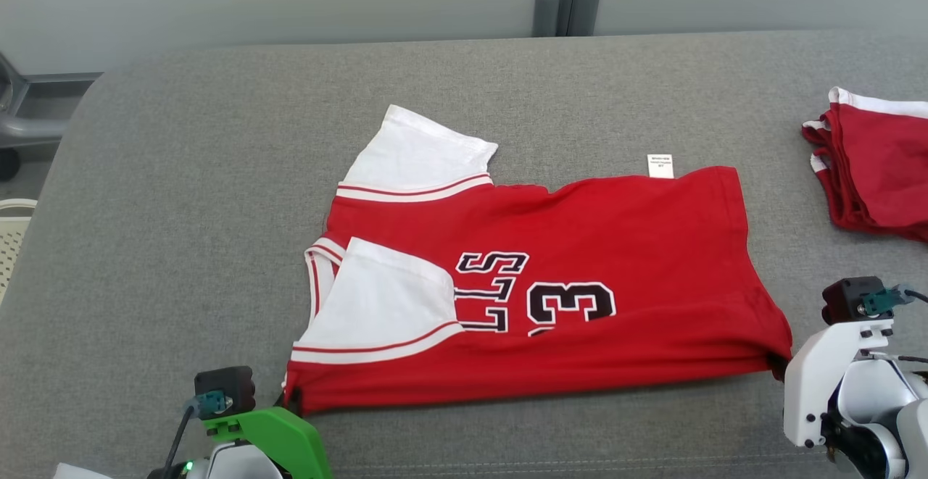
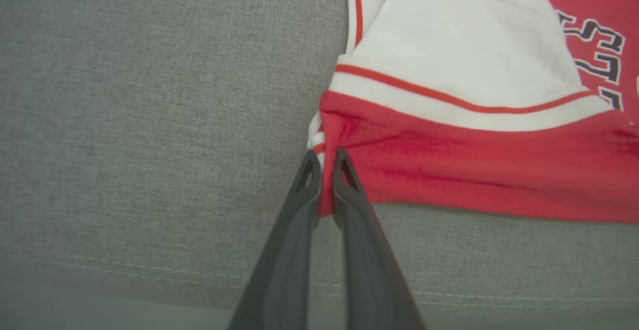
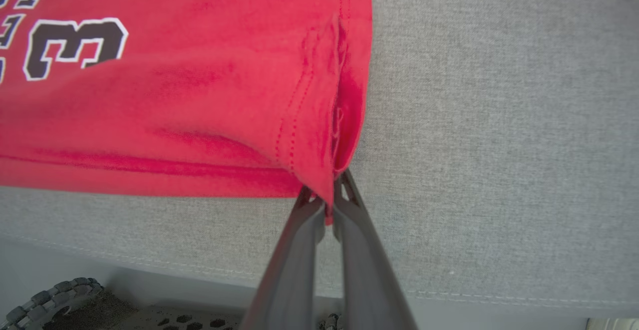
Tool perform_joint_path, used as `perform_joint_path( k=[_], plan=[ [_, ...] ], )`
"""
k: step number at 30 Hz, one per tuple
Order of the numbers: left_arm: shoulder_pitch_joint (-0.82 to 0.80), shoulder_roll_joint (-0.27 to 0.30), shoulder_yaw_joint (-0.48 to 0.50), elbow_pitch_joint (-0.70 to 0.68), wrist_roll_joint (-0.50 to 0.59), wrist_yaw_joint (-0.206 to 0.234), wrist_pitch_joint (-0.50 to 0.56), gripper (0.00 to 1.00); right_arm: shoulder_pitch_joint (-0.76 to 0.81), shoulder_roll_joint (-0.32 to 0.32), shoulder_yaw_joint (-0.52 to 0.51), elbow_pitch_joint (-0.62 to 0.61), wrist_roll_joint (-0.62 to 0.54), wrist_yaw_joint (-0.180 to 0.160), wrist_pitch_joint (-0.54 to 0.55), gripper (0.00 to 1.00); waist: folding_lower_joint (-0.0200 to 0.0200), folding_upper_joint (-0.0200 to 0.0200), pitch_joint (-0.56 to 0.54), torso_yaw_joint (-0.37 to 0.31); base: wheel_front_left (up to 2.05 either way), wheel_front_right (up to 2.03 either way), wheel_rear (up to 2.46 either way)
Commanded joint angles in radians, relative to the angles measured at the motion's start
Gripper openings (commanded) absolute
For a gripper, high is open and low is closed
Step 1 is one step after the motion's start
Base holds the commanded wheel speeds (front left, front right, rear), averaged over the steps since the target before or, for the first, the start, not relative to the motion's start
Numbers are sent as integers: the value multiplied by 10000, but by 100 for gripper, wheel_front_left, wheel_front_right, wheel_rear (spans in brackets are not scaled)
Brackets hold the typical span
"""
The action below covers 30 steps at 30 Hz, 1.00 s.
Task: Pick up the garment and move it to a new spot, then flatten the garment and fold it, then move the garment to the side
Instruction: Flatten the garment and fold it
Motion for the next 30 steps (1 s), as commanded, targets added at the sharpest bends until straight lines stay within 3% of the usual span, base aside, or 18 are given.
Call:
perform_joint_path(
  k=[1, 4, 5, 6, 7, 8, 13, 18, 24, 30],
  plan=[
    [222, 190, 67, -28, -115, 183, 13, 0, 172, -38, -105, -32, -5, -26, 51, 0, 0, 0, -81, 10, 0, 0, 0],
    [493, 258, 33, -183, -119, 263, 56, 0, 347, 37, -78, 21, -133, -26, 74, 0, 0, 0, -131, 38, 0, 0, 0],
    [521, 312, -73, -169, -28, 216, 134, 0, 383, 61, -35, 48, -147, -26, 33, 30, 0, 0, -135, 45, 0, 0, 0],
    [532, 327, -128, -139, -18, 167, 224, 31, 434, 107, 30, 105, -92, -26, 60, 100, 0, 0, -138, 56, 0, 0, 0],
    [520, 357, -158, -158, 29, 158, 201, 87, 487, 110, 92, 134, -64, -26, 102, 100, 0, 0, -142, 69, 0, 0, 0],
    [513, 381, -196, -139, 69, 149, 210, 100, 510, 46, 146, 162, -110, -24, 99, 100, 0, 0, -146, 79, 0, 0, 0],
    [595, 351, -238, -85, 75, 93, 8, 100, 635, 8, 77, 233, -259, -21, -225, 100, 0, 0, -263, 114, 0, 0, 0],
    [681, 303, 82, -168, 115, -203, -1283, 100, 829, 224, -256, 86, -377, -20, -929, 100, 0, 0, -571, 159, 0, 0, 0],
    [659, 170, 504, -236, 191, -616, -3118, 100, 1227, 759, -719, -328, -506, -20, -1783, 100, 0, 0, -1076, 273, 0, 0, 0],
    [764, 118, 852, -431, 414, -723, -3991, 100, 1385, 1583, -1230, -739, -835, -20, -2959, 100, 0, 0, -1438, 356, 0, 0, 0]
  ],
)
